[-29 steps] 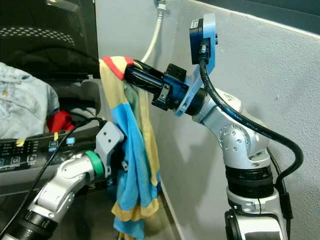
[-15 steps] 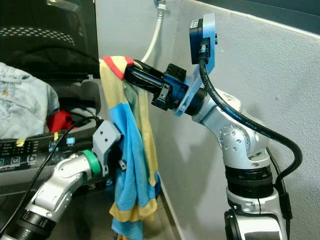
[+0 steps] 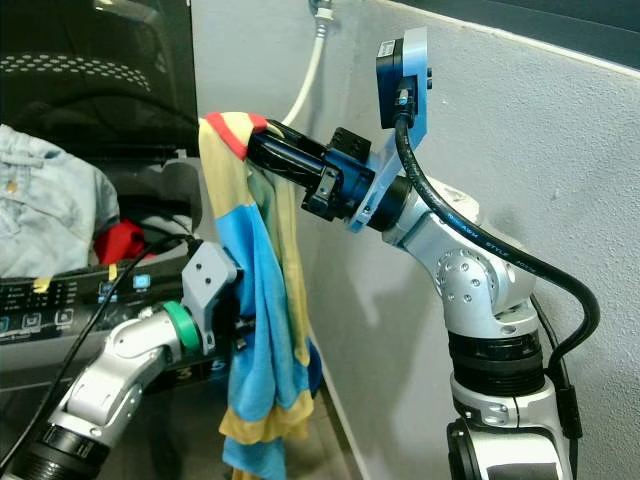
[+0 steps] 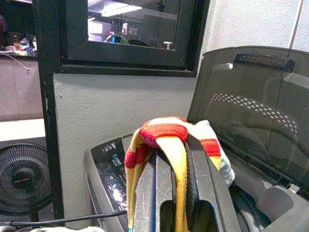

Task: Clothes washing

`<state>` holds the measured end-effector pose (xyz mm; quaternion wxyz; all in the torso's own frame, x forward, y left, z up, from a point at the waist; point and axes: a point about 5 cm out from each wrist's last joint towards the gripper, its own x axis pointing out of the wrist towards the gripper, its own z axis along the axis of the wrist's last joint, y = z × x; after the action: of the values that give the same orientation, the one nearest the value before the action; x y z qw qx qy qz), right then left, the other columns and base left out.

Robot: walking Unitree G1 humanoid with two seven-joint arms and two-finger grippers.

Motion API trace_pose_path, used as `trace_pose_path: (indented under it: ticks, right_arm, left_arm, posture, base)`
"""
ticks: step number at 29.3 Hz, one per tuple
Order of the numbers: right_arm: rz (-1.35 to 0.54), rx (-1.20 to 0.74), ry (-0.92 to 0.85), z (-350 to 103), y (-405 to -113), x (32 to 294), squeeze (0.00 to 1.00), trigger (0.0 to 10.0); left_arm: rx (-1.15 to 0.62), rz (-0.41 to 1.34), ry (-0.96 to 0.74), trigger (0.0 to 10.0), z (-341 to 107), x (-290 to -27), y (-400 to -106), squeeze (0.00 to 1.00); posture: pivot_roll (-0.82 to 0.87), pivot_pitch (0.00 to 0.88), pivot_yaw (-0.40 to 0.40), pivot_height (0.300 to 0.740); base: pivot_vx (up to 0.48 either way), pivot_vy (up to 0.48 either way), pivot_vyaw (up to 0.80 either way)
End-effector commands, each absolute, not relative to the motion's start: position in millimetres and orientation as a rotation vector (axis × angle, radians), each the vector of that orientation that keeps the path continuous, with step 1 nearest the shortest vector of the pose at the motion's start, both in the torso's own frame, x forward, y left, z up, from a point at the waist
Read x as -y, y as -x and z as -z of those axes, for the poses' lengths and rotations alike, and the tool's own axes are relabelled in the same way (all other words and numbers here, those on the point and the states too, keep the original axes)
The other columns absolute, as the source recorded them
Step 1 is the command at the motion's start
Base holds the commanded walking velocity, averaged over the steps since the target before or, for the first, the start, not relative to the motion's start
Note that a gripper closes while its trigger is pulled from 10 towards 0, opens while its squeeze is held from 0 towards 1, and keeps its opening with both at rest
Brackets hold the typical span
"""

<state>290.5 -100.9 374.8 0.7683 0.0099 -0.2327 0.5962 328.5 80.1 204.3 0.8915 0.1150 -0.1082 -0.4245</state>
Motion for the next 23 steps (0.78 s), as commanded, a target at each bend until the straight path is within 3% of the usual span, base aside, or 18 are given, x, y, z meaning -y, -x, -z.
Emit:
trace_pose_path:
  ticks: [1,12,15,17,23]
  right_arm:
    - [-1.289,0.523,-0.025,-376,-290,104,0.00,10.0]
    - [-1.263,0.514,-0.023,-374,-293,106,0.00,10.0]
    - [-1.098,0.457,0.014,-366,-310,111,0.00,10.0]
    - [-1.098,0.457,0.014,-366,-310,111,0.00,10.0]
    - [-0.714,0.220,0.221,-316,-352,132,0.00,10.0]
  left_arm:
    - [0.232,0.895,-0.227,0.0,-203,-78,-326,0.00]
    - [0.245,0.888,-0.236,0.0,-208,-81,-325,0.00]
    - [0.247,0.850,-0.325,0.0,-215,-91,-319,0.00]
    - [0.247,0.850,-0.325,0.0,-215,-91,-319,0.00]
    - [0.213,0.757,-0.472,0.0,-226,-121,-301,0.00]
  posture:
    - [0.08,0.000,-0.019,0.740]
    - [0.08,0.000,-0.019,0.740]
    - [0.07,0.000,-0.007,0.740]
    - [0.07,0.000,-0.007,0.740]
    - [0.08,0.000,-0.003,0.740]
  base:
    - [0.000,0.000,0.00]
    - [0.000,0.000,0.00]
    - [0.000,0.000,0.00]
    - [0.000,0.000,0.00]
    - [0.000,0.000,0.00]
